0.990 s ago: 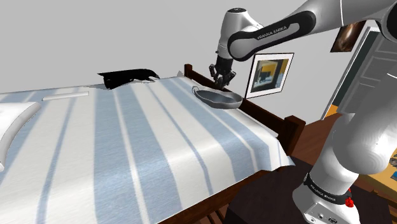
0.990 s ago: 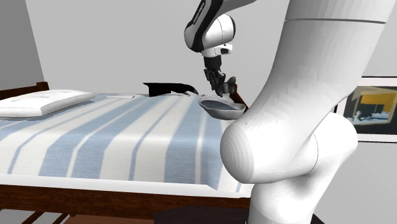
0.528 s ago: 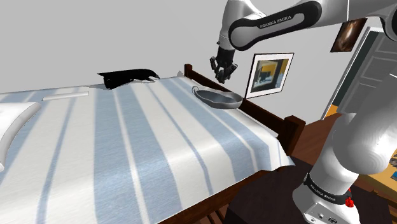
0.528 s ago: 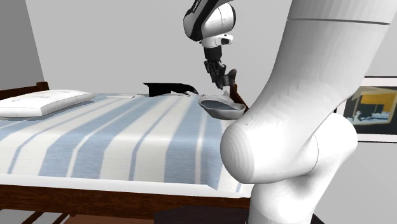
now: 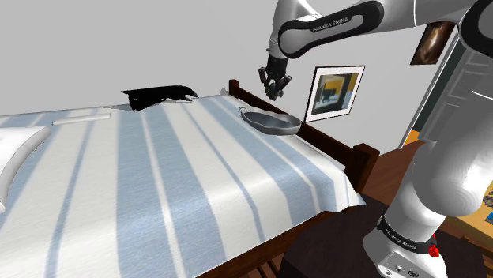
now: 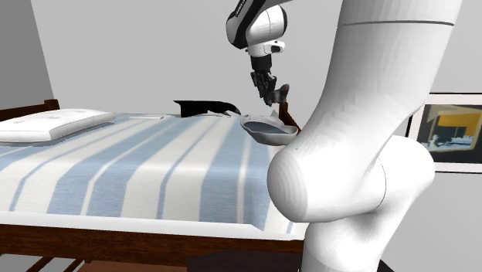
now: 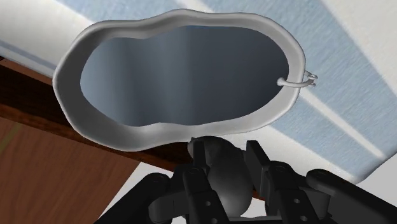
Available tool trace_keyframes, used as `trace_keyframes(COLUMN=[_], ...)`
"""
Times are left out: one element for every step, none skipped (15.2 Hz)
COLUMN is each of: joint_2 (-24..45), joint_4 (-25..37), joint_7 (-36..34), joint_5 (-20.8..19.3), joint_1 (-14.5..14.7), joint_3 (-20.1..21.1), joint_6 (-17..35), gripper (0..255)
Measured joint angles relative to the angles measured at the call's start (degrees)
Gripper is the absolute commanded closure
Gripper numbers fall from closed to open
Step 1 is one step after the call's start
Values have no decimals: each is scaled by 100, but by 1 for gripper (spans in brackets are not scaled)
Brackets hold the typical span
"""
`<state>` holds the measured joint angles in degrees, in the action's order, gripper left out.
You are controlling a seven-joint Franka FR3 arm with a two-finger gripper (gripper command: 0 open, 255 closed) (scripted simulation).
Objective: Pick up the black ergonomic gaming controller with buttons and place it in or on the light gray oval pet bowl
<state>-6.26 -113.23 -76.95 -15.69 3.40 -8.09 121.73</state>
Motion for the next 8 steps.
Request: trace_keyframes(joint_2=[26, 67, 90, 95, 101, 115, 145, 179], joint_4=[-44, -73, -135, -195, -256, -311, -360, -400], joint_7=[-8, -30, -55, -61, -67, -82, -102, -120], joint_5=[-6, -12, -23, -31, -40, -50, -60, -68], joint_1=[-5, -4, -5, -12, -19, -22, -25, -27], joint_3=[-7, -5, -6, -13, -21, -25, -27, -29], joint_6=[70, 137, 219, 284, 353, 421, 499, 571], gripper=[255, 255, 255, 255, 255, 255, 255, 255])
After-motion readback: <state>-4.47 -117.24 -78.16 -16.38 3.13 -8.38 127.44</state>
